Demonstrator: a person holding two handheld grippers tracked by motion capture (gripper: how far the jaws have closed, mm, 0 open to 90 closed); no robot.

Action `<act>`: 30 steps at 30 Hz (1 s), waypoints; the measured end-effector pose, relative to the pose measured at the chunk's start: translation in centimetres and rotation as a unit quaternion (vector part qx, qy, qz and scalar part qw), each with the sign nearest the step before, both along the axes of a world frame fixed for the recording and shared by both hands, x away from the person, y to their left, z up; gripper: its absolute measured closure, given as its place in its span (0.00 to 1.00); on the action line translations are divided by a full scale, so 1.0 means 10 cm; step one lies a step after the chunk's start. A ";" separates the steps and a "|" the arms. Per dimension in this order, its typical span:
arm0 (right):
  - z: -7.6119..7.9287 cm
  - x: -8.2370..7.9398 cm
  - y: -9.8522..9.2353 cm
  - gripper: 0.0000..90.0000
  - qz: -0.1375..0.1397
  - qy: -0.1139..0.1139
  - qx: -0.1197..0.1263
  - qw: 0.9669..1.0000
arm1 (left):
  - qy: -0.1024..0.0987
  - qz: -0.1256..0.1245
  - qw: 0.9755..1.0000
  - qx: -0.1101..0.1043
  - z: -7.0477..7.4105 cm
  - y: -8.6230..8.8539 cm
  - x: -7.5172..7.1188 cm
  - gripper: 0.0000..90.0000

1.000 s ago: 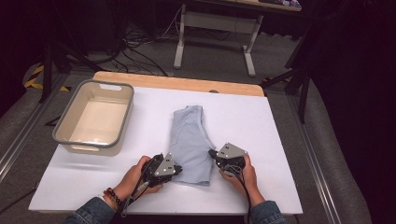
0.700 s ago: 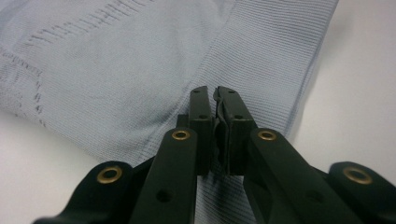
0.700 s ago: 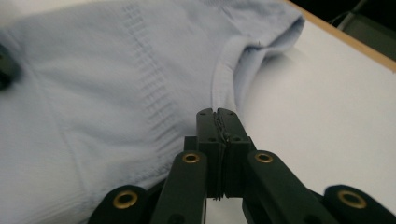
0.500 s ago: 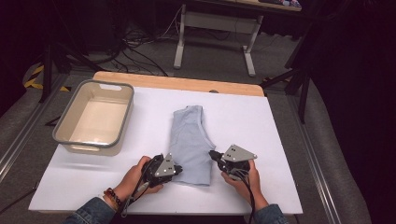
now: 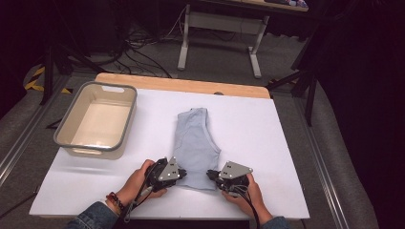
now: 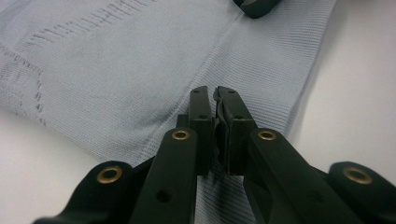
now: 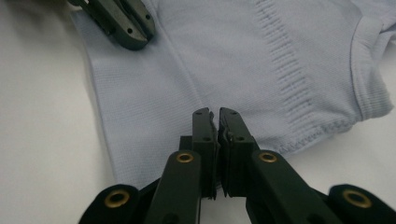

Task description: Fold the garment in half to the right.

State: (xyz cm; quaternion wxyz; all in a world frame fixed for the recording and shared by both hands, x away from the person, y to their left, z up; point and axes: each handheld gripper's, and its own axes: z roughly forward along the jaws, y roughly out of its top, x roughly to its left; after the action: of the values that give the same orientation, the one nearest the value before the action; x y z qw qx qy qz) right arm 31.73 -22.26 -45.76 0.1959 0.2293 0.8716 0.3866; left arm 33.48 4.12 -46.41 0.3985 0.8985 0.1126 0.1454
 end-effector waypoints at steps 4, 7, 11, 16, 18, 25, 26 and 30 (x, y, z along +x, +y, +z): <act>0.00 -0.01 -0.05 0.96 -0.011 -0.006 -0.007 1.000 | 0.001 0.000 1.000 0.000 0.00 0.00 0.00 0.95; 0.00 -0.01 -0.09 0.96 -0.016 -0.003 -0.005 1.000 | 0.002 0.000 1.000 -0.001 0.00 0.00 0.00 0.95; 0.03 -0.03 -0.13 0.96 -0.024 -0.014 -0.010 1.000 | -0.003 -0.005 1.000 -0.008 0.03 0.02 -0.01 0.93; 0.04 -0.01 -0.17 0.96 -0.033 -0.012 -0.001 0.999 | -0.007 -0.002 1.000 -0.015 0.08 0.04 -0.01 0.91; 0.06 -0.01 -0.17 0.96 -0.032 -0.018 0.000 0.999 | -0.014 0.000 1.000 -0.020 0.12 0.05 -0.02 0.90; 0.15 -0.03 -0.22 0.95 -0.033 -0.036 0.030 0.998 | -0.029 0.012 0.999 -0.040 0.21 0.14 -0.01 0.87; 0.17 -0.04 -0.22 0.95 -0.032 -0.039 0.033 0.998 | -0.033 0.014 0.999 -0.040 0.22 0.15 0.00 0.87; 0.22 -0.06 -0.23 0.94 -0.032 -0.054 0.046 0.997 | -0.041 0.020 0.998 -0.045 0.24 0.19 0.00 0.83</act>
State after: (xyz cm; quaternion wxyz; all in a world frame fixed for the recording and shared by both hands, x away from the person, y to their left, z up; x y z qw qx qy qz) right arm 31.14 -24.56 -43.54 0.2440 0.2450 0.8334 0.4312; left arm 33.48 5.98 -44.04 0.4402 0.8704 0.1205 0.1848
